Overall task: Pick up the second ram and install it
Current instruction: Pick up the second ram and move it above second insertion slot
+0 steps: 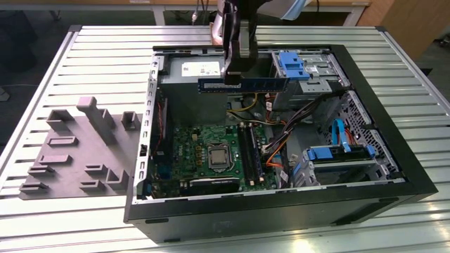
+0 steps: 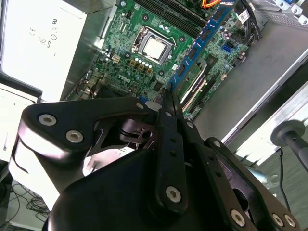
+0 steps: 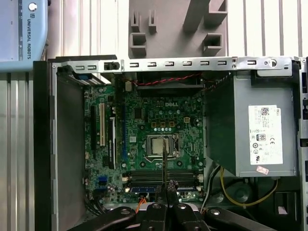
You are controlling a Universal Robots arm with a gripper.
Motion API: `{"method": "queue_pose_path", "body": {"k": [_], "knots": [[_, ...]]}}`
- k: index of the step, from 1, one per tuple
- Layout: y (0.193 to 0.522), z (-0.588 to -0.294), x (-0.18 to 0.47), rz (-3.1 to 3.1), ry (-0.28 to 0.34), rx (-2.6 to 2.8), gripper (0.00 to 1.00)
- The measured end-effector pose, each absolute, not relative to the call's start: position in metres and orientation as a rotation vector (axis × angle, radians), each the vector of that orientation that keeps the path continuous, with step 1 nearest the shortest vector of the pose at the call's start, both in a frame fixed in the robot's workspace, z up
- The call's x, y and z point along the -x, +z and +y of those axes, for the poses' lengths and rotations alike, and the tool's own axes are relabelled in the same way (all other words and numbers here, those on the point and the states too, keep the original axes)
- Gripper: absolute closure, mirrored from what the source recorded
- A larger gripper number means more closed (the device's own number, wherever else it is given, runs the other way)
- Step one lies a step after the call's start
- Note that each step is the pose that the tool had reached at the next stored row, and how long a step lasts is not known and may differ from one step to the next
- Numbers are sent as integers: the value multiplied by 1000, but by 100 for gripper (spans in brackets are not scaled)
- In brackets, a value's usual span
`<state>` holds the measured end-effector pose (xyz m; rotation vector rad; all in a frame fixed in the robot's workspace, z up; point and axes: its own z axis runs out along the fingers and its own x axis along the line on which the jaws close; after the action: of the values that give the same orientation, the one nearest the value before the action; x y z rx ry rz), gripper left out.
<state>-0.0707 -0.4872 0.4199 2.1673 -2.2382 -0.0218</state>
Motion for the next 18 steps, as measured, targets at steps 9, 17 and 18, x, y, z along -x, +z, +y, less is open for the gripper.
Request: {"method": "queue_pose_path", "body": {"k": [9, 17, 18], "knots": [[414, -487, 71, -2238, -22, -2167, 89], [408, -487, 71, -2238, -22, -2167, 89], [408, -487, 71, -2238, -22, -2167, 89]]}}
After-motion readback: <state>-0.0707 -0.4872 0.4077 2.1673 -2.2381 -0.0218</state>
